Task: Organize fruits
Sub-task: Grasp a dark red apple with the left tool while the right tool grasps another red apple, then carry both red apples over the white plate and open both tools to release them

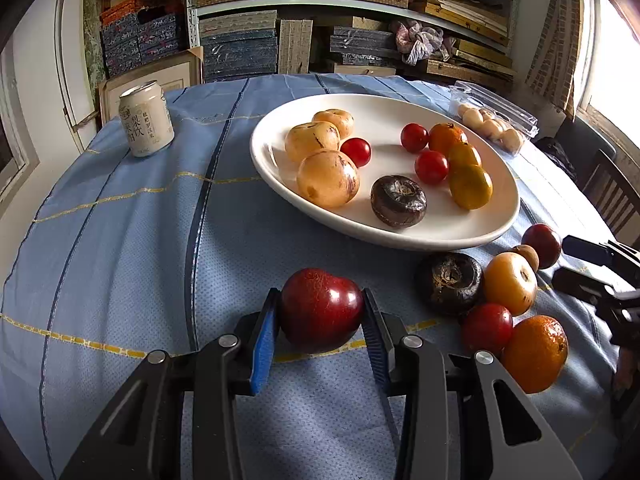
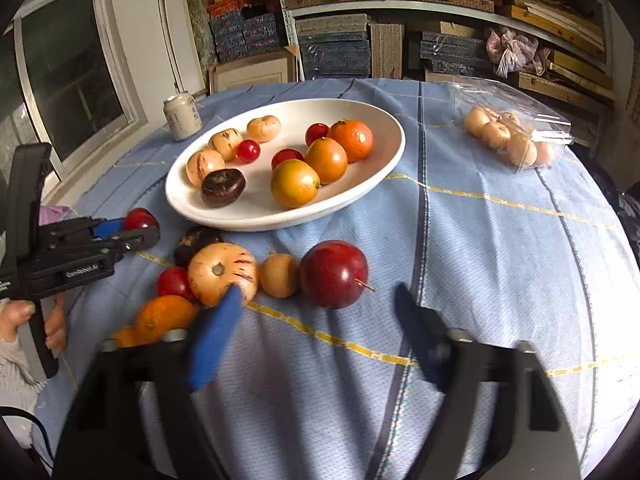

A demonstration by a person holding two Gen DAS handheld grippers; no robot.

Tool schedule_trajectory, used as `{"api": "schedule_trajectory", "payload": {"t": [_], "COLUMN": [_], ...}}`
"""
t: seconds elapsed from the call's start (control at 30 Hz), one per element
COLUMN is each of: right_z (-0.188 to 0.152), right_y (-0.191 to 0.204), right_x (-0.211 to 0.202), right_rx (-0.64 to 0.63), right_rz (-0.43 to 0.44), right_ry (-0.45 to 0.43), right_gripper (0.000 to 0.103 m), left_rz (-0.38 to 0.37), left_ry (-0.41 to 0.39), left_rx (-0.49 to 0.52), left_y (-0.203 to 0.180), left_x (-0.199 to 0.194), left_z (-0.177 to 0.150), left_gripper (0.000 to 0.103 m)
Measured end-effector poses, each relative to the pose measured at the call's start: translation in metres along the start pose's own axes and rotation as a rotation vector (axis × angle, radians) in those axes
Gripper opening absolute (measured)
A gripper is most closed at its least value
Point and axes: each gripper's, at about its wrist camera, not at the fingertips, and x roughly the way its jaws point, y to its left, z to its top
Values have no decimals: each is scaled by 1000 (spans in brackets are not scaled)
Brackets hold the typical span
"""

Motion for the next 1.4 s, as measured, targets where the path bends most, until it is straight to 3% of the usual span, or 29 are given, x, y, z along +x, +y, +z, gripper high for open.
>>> {"api": "schedule_trajectory", "payload": {"t": [0.23, 0.53, 0.63, 0.7, 1.07, 1.4], "right_z": [5, 13, 11, 8, 13, 13], "right_y": [-21, -38, -41, -42, -28, -25], "right_x": [5, 26, 26, 23, 26, 27], "right_rx": [88, 226, 247, 256, 119, 107], "right_rz": [10, 126, 177, 199, 24, 53], "right_ry": [-2, 30, 42, 51, 66, 61], "right_gripper": [64, 63, 50, 49, 39, 38], "left_rz": [4, 7, 1, -5, 1, -24], "left_ry": [0, 2, 8, 13, 17, 25], "left_rx": [5, 7, 6, 4, 12, 8], "left_y": [-1, -3, -3, -3, -5, -5], "left_x": [0, 1, 2, 3, 4, 5], "left_z": [0, 0, -1, -1, -2, -2], "left_gripper": [40, 40, 41, 41, 41, 40]}}
